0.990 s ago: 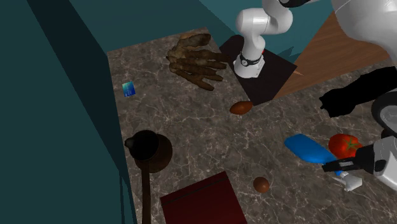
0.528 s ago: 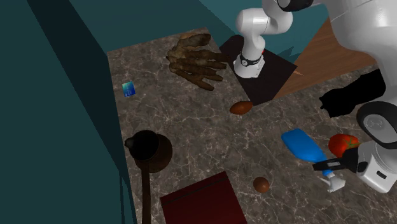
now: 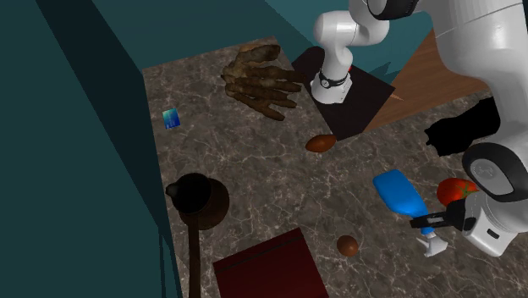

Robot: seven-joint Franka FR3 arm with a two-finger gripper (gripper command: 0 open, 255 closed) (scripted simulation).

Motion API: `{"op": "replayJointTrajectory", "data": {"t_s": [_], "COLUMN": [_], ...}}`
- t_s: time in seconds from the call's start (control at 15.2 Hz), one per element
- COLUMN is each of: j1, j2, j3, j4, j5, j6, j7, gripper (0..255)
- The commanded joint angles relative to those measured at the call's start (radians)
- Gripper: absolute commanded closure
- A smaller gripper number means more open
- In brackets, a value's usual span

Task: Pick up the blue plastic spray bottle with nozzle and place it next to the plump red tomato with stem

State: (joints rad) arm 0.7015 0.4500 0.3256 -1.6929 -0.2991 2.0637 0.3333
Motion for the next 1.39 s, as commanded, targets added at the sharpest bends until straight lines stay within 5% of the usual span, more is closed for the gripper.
{"op": "replayJointTrajectory", "data": {"t_s": [0.0,0.2,0.26,0.59,0.86,1.32], "j1": [0.000,0.000,0.000,0.000,0.005,0.005], "j2": [0.000,0.000,0.000,0.000,-0.042,-0.042], "j3": [0.000,0.000,0.000,0.000,0.013,0.013], "j4": [-0.001,-0.001,-0.001,-0.001,0.067,0.067], "j5": [0.000,0.000,0.000,0.000,0.024,0.024], "j6": [0.001,0.001,0.001,0.001,-0.106,-0.106], "j7": [0.000,0.000,0.000,0.000,-0.016,-0.016], "gripper": [255,255,0,0,0,0]}}
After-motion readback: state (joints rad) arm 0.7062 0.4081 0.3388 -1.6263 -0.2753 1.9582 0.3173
